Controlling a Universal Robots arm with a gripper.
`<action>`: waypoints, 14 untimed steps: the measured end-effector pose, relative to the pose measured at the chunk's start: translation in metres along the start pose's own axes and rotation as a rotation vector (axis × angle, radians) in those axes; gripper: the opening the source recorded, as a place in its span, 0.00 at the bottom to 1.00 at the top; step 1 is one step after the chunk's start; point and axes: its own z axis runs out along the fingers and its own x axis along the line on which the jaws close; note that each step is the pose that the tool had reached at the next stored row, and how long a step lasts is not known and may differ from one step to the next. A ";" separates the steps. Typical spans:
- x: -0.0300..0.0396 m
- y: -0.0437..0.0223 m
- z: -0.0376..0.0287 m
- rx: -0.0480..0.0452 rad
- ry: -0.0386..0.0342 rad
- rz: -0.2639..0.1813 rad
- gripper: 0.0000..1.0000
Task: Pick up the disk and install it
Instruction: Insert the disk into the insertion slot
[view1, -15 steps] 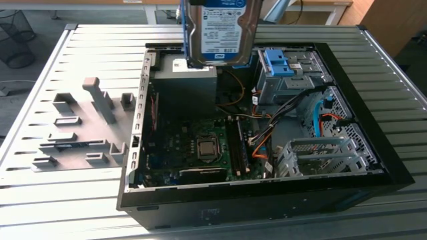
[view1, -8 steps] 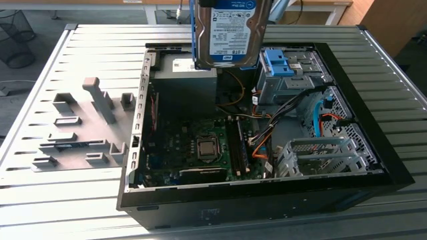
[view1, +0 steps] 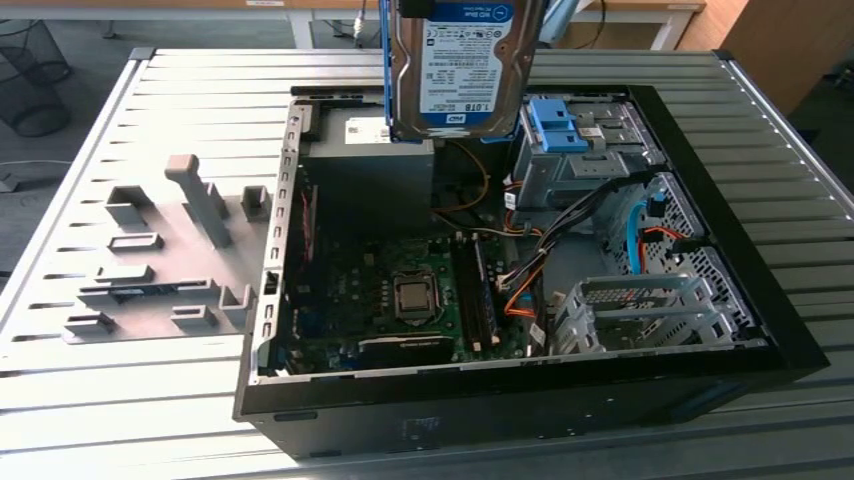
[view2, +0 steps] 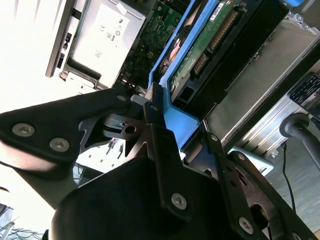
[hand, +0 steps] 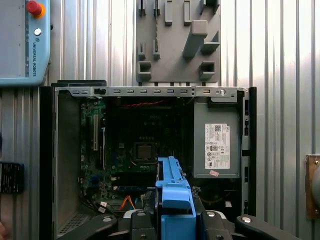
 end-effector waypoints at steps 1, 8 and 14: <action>0.0000 0.0000 0.0000 0.0000 0.0000 0.000 0.36; 0.0000 0.0000 0.0000 0.0000 0.0001 0.000 0.36; 0.0109 0.0006 0.0005 0.0003 0.0000 -0.001 0.36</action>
